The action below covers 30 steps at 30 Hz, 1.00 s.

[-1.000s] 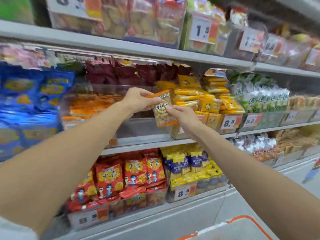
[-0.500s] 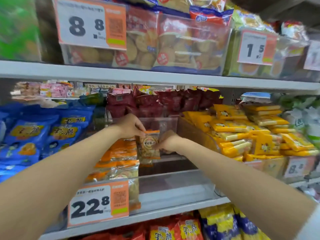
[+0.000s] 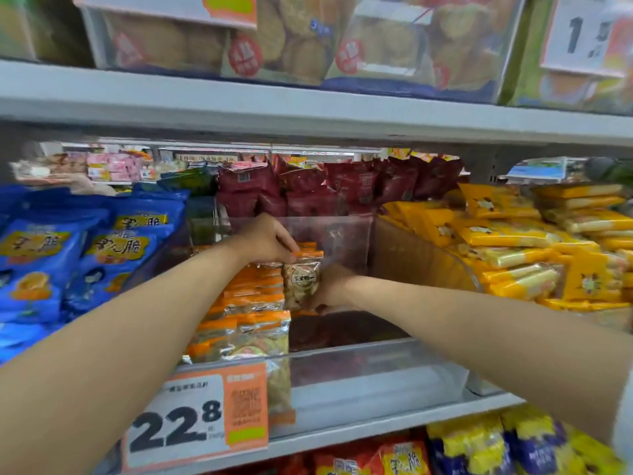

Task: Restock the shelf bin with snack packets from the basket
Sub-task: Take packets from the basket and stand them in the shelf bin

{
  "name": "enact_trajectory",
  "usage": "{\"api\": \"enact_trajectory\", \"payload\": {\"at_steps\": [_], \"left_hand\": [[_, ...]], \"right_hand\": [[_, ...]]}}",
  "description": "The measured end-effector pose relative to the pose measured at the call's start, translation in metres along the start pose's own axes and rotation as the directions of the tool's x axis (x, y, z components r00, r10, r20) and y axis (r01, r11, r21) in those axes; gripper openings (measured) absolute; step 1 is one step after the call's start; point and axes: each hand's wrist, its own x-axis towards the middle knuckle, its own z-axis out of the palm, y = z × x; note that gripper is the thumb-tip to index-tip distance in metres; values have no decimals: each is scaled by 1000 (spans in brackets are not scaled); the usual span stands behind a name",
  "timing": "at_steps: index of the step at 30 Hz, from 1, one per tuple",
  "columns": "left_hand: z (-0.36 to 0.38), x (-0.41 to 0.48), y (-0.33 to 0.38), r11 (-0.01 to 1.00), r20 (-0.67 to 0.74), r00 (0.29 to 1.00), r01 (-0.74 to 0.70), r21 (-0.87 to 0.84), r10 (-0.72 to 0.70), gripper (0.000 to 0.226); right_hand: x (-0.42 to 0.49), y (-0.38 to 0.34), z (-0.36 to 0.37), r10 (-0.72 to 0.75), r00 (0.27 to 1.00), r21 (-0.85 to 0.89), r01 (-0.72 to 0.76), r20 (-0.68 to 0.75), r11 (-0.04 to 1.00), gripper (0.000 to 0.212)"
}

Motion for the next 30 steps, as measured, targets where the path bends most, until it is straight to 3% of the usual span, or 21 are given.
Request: {"api": "enact_trajectory", "payload": {"at_steps": [3,6,9,12,22,27,30], "left_hand": [[-4,-3,2,1000,41,999,18,16,-19,23],[-6,-5,2,998,68,997,40,54,-43,21],[-6,-9,3,998,50,998,26,60,-29,21],[-4,-13,3,998,21,1000,0,59,-2,20],[-2,-11,3,998,-10,998,64,0,-64,15],[-17,-19,12,997,-28,996,81,-9,-81,17],[-26,-34,26,993,-40,993,114,1,-114,16]], "right_hand": [[-3,-2,5,-26,999,-73,24,-31,997,32],[-1,-1,5,-8,1000,-27,9,12,1000,38],[-6,-1,1,2,999,-33,0,46,999,19],[-8,1,2,-17,999,-48,19,45,999,20],[-4,1,-8,72,988,149,-93,139,984,37],[-12,-3,-19,162,979,21,-166,125,986,42],[-35,-15,-30,120,992,-167,-123,-27,978,34]]}}
